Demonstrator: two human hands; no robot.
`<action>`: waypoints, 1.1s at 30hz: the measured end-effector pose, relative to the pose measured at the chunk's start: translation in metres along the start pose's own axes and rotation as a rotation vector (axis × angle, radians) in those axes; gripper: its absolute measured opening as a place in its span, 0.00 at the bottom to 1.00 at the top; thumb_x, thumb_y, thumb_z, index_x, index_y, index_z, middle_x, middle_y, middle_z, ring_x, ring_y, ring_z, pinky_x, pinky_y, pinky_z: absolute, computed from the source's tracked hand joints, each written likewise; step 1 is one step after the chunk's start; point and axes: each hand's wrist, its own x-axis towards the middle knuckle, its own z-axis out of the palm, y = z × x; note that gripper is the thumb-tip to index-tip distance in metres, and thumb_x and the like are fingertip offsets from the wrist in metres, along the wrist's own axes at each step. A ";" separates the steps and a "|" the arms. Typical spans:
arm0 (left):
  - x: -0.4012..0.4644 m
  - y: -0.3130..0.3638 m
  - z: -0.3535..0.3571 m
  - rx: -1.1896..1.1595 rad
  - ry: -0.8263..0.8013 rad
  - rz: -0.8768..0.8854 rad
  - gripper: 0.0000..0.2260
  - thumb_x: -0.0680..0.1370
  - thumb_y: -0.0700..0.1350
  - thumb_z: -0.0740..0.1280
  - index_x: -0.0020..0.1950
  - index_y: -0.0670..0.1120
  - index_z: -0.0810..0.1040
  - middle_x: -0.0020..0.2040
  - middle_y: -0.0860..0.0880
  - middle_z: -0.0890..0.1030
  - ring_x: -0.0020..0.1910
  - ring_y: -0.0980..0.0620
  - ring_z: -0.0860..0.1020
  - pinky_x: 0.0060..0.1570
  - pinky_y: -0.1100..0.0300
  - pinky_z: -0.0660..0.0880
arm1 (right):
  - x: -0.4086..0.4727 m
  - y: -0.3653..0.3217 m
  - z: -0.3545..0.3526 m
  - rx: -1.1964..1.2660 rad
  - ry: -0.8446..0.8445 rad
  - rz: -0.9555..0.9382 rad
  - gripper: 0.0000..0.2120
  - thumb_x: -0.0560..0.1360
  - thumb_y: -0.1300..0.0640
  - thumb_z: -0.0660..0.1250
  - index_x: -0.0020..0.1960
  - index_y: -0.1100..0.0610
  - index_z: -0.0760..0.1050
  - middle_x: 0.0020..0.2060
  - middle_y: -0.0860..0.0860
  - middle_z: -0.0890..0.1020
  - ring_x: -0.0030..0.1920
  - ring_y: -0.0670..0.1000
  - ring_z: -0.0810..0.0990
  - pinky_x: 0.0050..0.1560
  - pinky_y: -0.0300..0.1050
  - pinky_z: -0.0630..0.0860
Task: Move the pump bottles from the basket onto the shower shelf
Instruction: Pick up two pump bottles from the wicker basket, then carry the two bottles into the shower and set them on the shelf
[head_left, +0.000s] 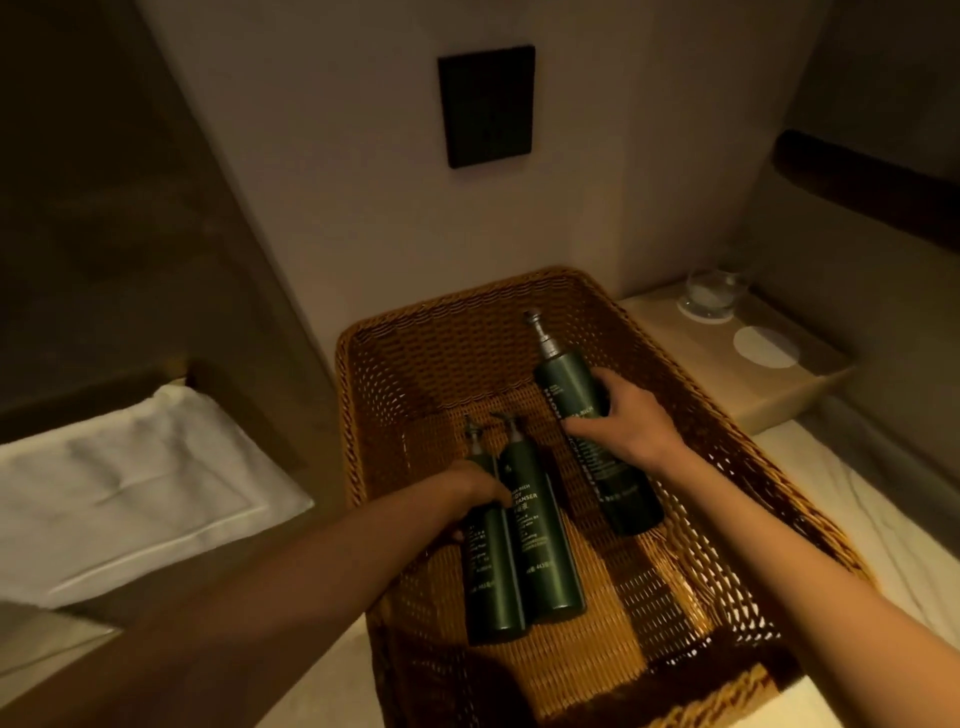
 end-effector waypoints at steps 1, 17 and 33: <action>0.001 -0.001 0.001 -0.059 -0.011 -0.025 0.33 0.70 0.41 0.72 0.72 0.43 0.60 0.66 0.38 0.71 0.63 0.38 0.72 0.58 0.42 0.74 | 0.000 0.001 -0.002 0.011 -0.009 -0.004 0.33 0.68 0.49 0.73 0.69 0.51 0.66 0.57 0.53 0.78 0.51 0.51 0.76 0.50 0.48 0.75; -0.029 0.025 -0.053 -0.455 0.348 0.585 0.31 0.67 0.43 0.76 0.68 0.48 0.68 0.59 0.45 0.78 0.54 0.46 0.78 0.56 0.51 0.77 | 0.001 -0.057 -0.030 0.219 0.181 -0.116 0.36 0.63 0.46 0.73 0.68 0.48 0.66 0.53 0.45 0.76 0.53 0.49 0.77 0.54 0.55 0.76; -0.251 -0.097 -0.233 -0.654 0.613 1.084 0.32 0.67 0.42 0.76 0.69 0.50 0.68 0.60 0.52 0.77 0.58 0.53 0.77 0.60 0.49 0.76 | -0.087 -0.319 0.007 0.360 0.332 -0.545 0.34 0.67 0.52 0.74 0.69 0.50 0.64 0.59 0.45 0.74 0.57 0.44 0.73 0.57 0.46 0.72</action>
